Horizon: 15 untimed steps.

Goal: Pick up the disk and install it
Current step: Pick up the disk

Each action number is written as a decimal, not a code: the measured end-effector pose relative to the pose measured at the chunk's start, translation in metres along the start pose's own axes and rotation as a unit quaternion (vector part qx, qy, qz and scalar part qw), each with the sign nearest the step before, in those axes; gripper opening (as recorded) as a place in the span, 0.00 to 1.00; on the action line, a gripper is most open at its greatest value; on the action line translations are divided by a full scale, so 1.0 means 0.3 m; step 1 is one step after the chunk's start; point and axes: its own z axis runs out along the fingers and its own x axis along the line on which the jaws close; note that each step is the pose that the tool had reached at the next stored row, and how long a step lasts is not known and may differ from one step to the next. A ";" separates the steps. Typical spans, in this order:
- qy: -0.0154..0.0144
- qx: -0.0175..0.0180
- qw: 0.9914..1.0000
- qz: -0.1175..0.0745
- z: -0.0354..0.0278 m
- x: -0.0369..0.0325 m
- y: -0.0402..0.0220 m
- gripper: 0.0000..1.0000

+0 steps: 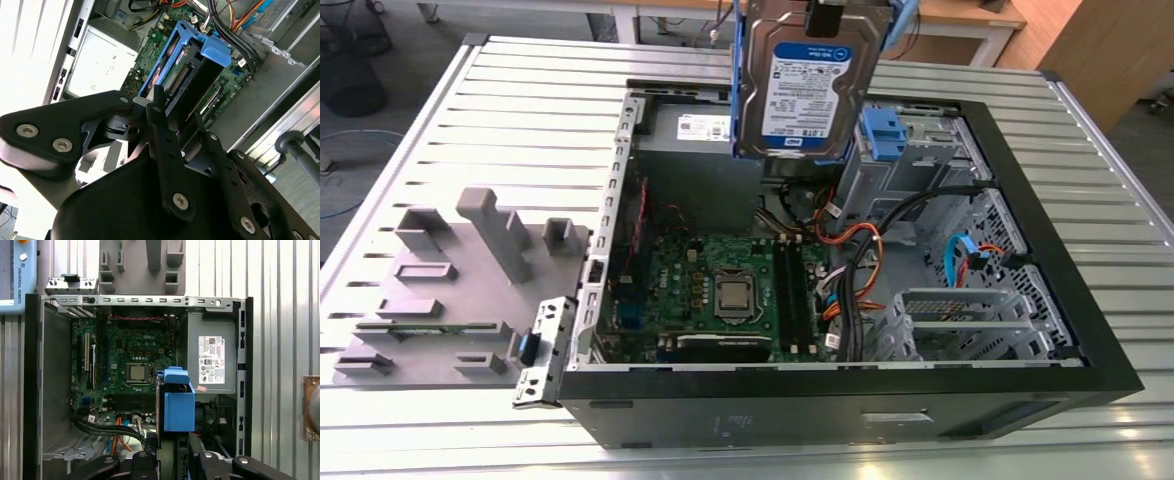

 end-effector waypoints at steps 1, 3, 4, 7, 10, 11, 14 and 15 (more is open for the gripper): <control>0.000 0.000 1.000 0.000 0.000 0.001 0.000 0.35; 0.000 0.000 1.000 0.000 0.001 0.004 0.000 0.35; 0.000 0.000 1.000 0.000 0.002 0.006 0.000 0.35; 0.000 0.000 1.000 0.000 0.002 0.010 0.000 0.35; 0.000 0.000 1.000 0.000 0.004 0.015 0.000 0.35; 0.000 0.000 1.000 0.000 0.005 0.017 0.000 0.35; 0.000 0.000 1.000 0.000 0.006 0.023 0.000 0.35; 0.000 0.000 1.000 0.000 0.007 0.025 -0.001 0.35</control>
